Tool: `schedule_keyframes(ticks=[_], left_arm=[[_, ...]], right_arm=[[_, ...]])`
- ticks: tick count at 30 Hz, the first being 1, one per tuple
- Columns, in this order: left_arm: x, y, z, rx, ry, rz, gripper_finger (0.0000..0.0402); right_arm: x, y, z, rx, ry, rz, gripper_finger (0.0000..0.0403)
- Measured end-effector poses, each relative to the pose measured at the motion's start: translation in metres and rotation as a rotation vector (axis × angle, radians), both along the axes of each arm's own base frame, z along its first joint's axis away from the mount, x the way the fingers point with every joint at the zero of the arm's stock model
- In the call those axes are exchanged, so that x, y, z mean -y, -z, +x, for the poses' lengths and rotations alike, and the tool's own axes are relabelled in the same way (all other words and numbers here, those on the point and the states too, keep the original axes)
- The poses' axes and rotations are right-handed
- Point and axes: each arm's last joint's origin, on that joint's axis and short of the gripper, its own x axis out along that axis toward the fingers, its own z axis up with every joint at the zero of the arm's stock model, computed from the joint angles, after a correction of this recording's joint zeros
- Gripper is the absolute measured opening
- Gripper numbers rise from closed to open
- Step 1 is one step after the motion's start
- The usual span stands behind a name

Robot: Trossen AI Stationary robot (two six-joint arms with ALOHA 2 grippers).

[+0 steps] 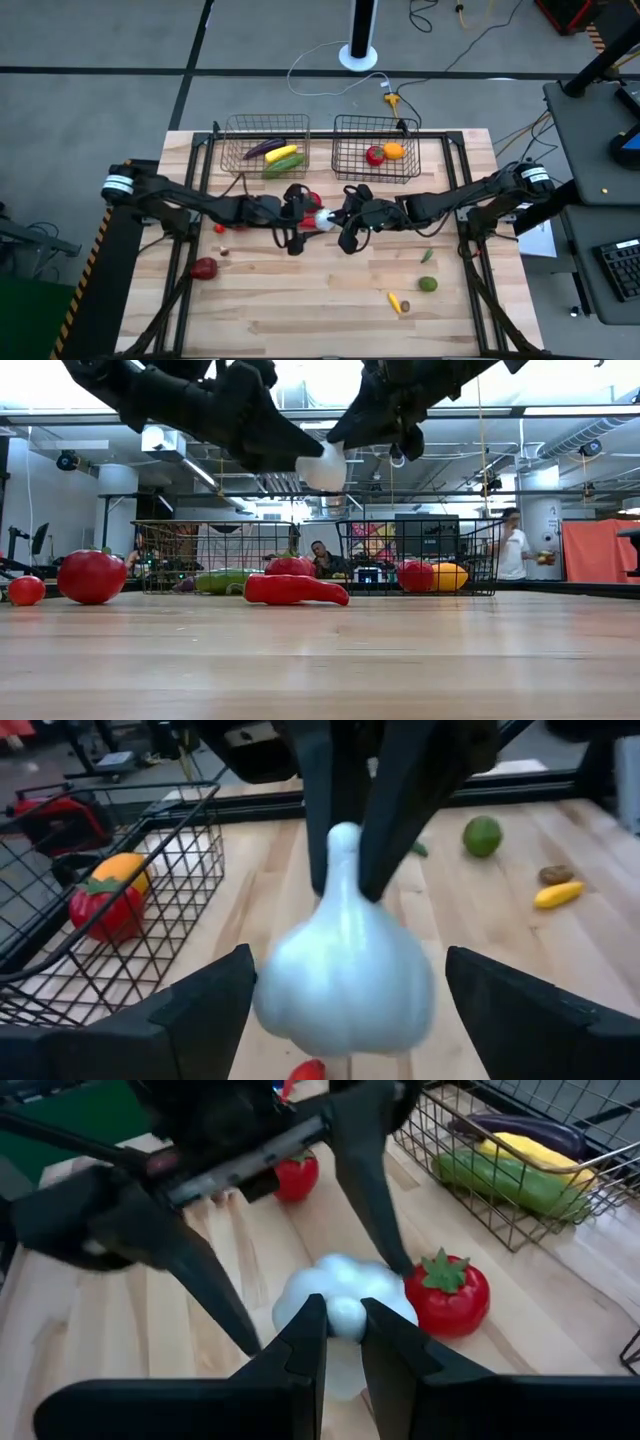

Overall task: Sort produce into baskets
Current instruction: Put the white garlic into the left wire basket

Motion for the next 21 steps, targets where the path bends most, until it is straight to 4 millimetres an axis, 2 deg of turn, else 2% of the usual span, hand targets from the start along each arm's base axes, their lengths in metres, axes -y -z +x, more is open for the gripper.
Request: schedule_keyframes(ticks=[10, 18, 21], left_arm=[[0.001, 0.007, 0.013, -0.038, 0.002, 0.007, 0.0307], [0.001, 0.007, 0.013, -0.036, 0.001, 0.003, 0.0250], [0.001, 0.007, 0.013, -0.038, -0.002, -0.004, 0.0246]], right_arm=[[0.000, -0.003, 0.002, 0.030, -0.026, 0.003, 0.0045], [0.000, -0.003, 0.002, 0.026, -0.028, 0.003, 0.0045], [0.000, -0.003, 0.002, 0.026, -0.024, 0.006, 0.0045]])
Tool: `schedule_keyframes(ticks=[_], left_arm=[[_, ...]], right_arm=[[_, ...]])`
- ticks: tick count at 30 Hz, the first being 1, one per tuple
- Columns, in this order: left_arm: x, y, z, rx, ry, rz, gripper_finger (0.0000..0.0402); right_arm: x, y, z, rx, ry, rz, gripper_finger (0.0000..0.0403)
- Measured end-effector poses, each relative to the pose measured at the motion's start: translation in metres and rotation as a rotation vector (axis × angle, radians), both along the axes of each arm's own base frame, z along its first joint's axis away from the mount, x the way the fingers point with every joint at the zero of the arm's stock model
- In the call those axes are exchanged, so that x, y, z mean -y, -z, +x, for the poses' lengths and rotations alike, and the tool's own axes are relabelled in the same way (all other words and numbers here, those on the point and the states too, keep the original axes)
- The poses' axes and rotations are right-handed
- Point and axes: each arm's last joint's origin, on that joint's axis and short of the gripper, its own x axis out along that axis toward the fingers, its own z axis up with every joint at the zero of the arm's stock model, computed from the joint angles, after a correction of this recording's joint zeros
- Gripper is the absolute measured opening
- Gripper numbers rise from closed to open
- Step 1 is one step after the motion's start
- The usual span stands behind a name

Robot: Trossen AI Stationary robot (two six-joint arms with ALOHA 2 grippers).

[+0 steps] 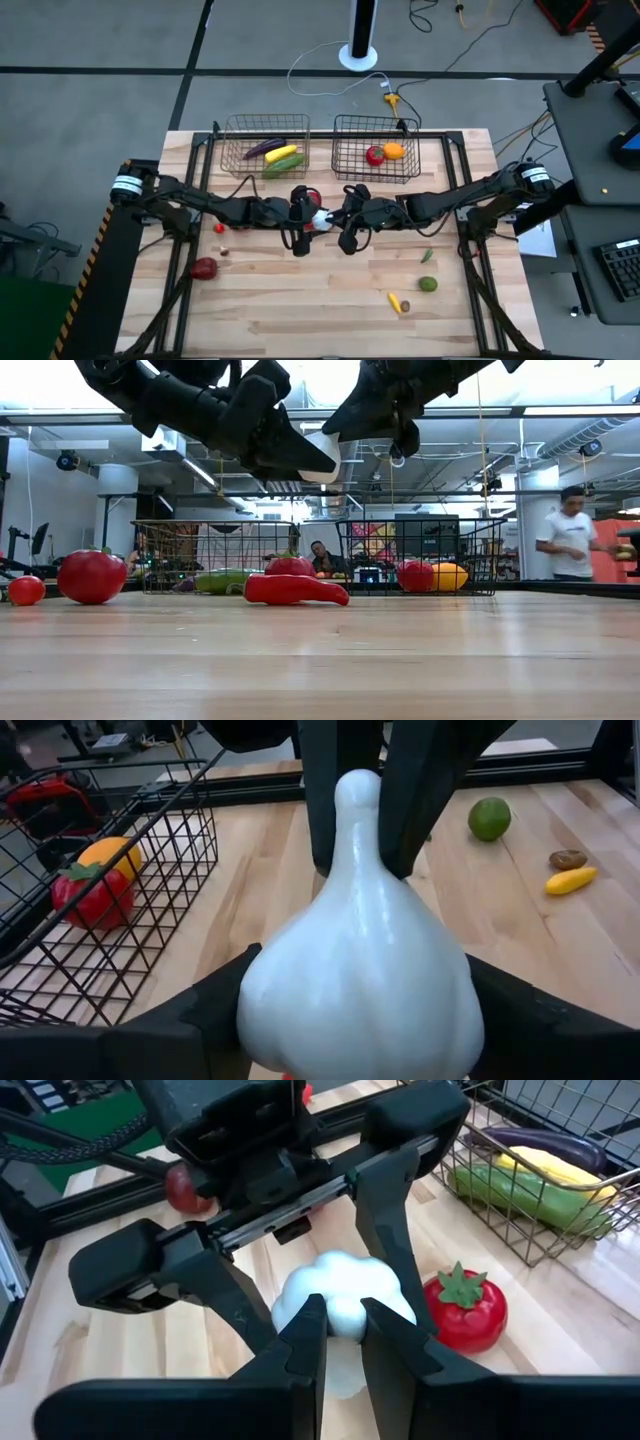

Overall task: Sort produce into baskets
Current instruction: Put the white garlic into the left wire basket

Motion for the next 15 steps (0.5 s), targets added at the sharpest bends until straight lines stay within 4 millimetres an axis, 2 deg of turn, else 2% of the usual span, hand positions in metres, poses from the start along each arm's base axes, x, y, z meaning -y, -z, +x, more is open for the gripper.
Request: schedule_keyframes(ticks=[4, 15], left_arm=[[0.0000, 0.0000, -0.0002, -0.001, -0.005, -0.011, 0.0248], [0.0000, 0.0030, -0.0016, -0.034, -0.008, -0.018, 0.0249]], right_arm=[[0.0007, -0.0001, 0.0001, 0.003, 0.009, 0.013, 0.0058], [0.0025, -0.0031, -0.0017, 0.009, 0.023, 0.016, 0.0144]])
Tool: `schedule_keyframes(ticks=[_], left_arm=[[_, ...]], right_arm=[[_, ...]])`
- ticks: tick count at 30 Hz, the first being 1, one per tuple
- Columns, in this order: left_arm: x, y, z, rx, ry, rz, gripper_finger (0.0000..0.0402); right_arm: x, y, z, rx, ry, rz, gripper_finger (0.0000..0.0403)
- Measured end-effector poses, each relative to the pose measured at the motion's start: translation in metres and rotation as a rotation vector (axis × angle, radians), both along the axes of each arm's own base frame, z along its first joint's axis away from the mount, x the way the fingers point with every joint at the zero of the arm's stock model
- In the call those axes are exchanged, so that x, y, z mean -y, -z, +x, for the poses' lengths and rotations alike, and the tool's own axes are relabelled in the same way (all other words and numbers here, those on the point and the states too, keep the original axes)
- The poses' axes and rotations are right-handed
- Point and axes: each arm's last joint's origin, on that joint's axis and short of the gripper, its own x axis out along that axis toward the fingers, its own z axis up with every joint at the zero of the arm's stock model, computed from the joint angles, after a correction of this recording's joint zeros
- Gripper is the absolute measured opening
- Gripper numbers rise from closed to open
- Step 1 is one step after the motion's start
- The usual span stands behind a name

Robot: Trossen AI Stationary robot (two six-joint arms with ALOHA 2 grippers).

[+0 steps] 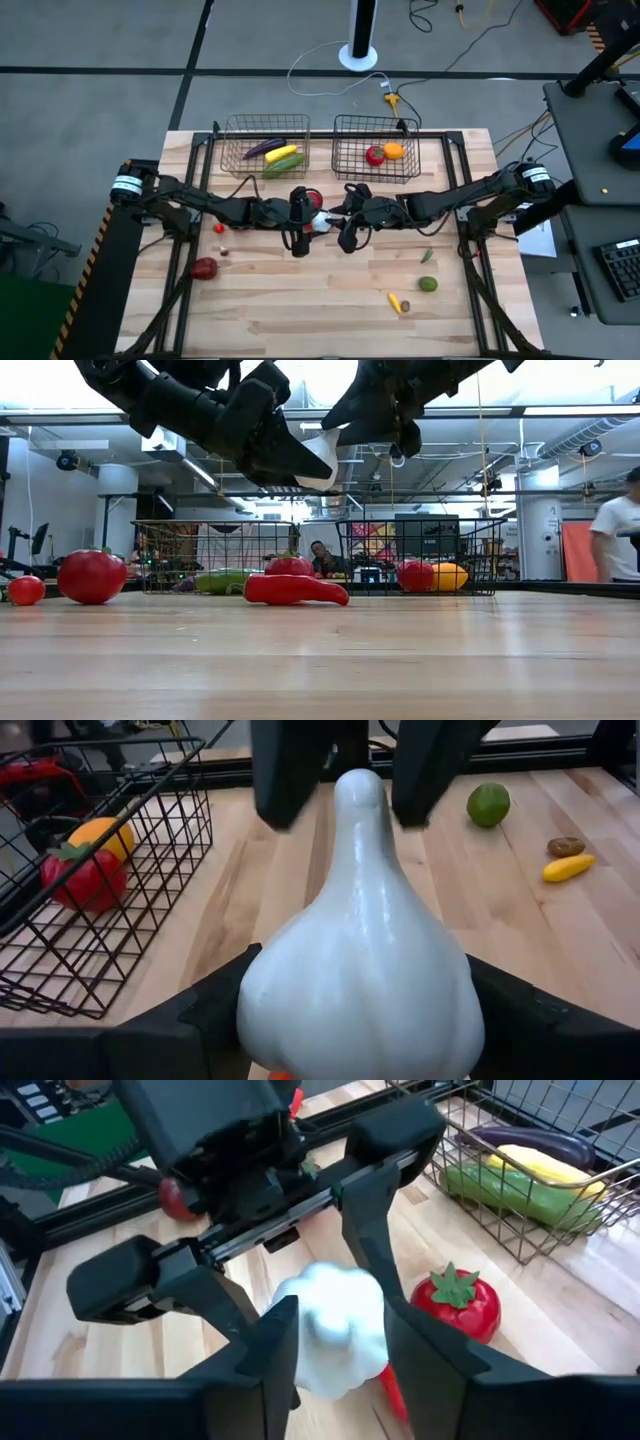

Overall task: Sort produce into baskets
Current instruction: Put the white garlic into the left wire basket

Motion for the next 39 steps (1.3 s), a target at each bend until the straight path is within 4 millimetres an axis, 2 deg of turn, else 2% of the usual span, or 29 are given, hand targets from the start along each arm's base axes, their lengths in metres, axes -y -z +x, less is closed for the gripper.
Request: schedule_keyframes(ticks=[8, 12, 17, 26, 33, 39], left_arm=[[-0.003, -0.007, -0.011, -0.057, -0.078, 0.037, 0.0250], [-0.009, -0.020, -0.026, -0.113, -0.146, 0.095, 0.0250], [-0.025, -0.040, -0.051, -0.163, -0.279, 0.183, 0.0250], [-0.077, -0.064, -0.092, -0.234, -0.494, 0.225, 0.0250], [-0.130, -0.058, -0.117, -0.338, -0.681, 0.170, 0.0250], [-0.158, -0.044, -0.133, -0.458, -0.722, 0.050, 0.0250]], right_arm=[[0.003, -0.019, -0.013, 0.036, 0.006, -0.005, 0.0168], [0.004, -0.027, -0.021, 0.039, 0.019, -0.011, 0.0169], [0.005, -0.030, -0.024, 0.035, 0.030, -0.016, 0.0169], [0.008, -0.020, -0.018, -0.002, 0.046, -0.025, 0.0169], [0.012, -0.019, -0.017, 0.001, 0.060, -0.025, 0.0169], [0.016, -0.019, -0.017, 0.001, 0.069, -0.027, 0.0169]])
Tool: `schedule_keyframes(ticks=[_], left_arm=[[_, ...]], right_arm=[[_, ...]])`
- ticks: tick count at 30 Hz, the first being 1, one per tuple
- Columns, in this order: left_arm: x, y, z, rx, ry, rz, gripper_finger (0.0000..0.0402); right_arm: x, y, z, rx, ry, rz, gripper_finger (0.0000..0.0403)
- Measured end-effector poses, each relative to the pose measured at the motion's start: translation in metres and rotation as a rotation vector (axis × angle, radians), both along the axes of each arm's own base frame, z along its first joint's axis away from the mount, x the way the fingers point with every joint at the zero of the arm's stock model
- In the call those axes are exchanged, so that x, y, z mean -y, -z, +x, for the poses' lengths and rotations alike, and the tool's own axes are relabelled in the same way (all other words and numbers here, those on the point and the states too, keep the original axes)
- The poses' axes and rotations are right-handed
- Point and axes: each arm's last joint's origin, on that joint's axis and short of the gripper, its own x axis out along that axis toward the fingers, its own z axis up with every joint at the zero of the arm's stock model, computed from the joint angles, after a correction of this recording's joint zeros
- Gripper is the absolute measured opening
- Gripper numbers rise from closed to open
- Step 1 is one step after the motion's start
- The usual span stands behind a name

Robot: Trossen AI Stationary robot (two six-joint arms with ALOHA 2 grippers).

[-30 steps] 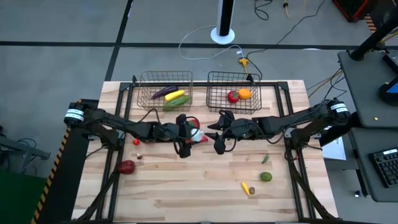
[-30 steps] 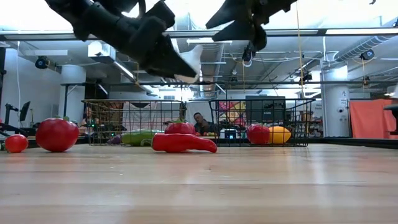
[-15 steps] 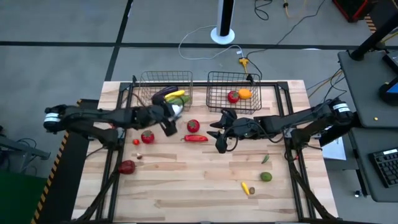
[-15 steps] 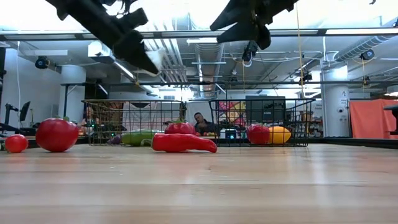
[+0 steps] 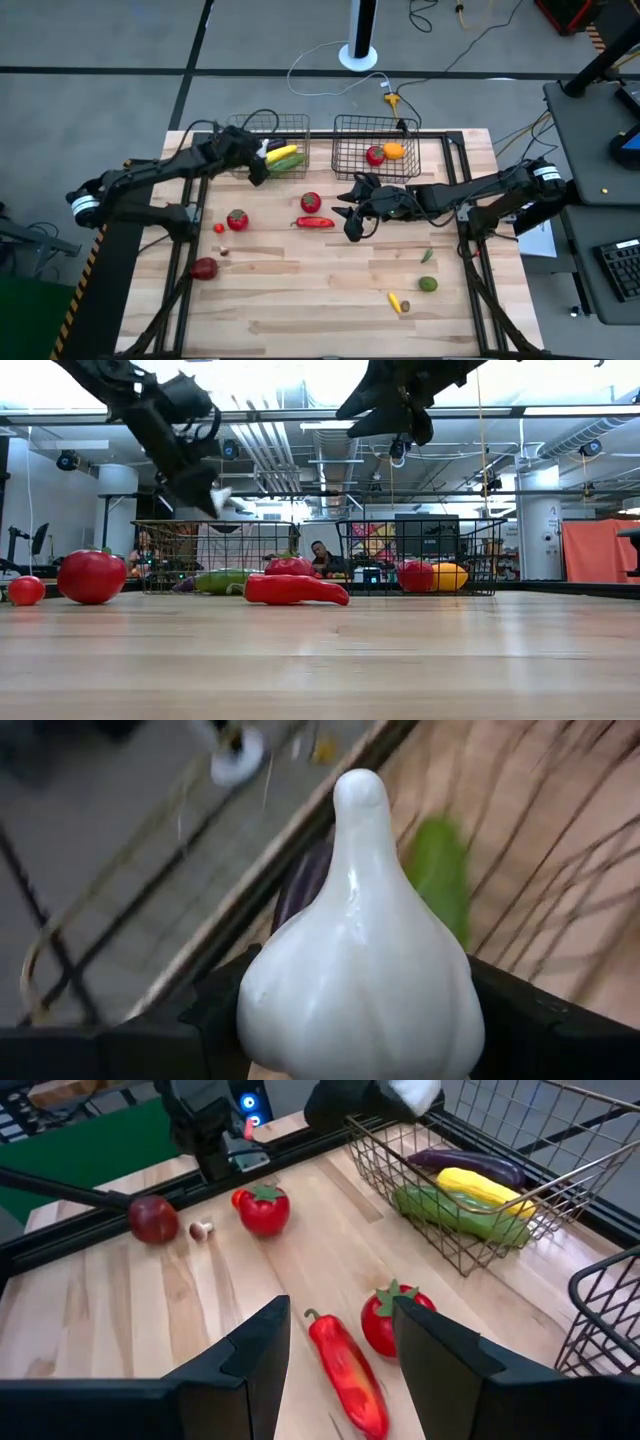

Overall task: Sort produce into baskets
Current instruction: Put the white garlic into the left wire basket

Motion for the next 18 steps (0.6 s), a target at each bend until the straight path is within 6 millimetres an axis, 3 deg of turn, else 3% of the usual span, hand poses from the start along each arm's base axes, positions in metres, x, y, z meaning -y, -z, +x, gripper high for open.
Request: schedule_keyframes(ticks=[13, 18], left_arm=[[-0.026, -0.013, -0.001, -0.305, -0.069, -0.213, 0.0250], [-0.035, -0.007, 0.001, -0.369, -0.033, -0.223, 0.0250]], right_arm=[[0.007, 0.000, 0.000, -0.005, 0.011, -0.003, 0.0169], [0.007, 0.000, 0.000, -0.005, 0.010, -0.002, 0.0169]])
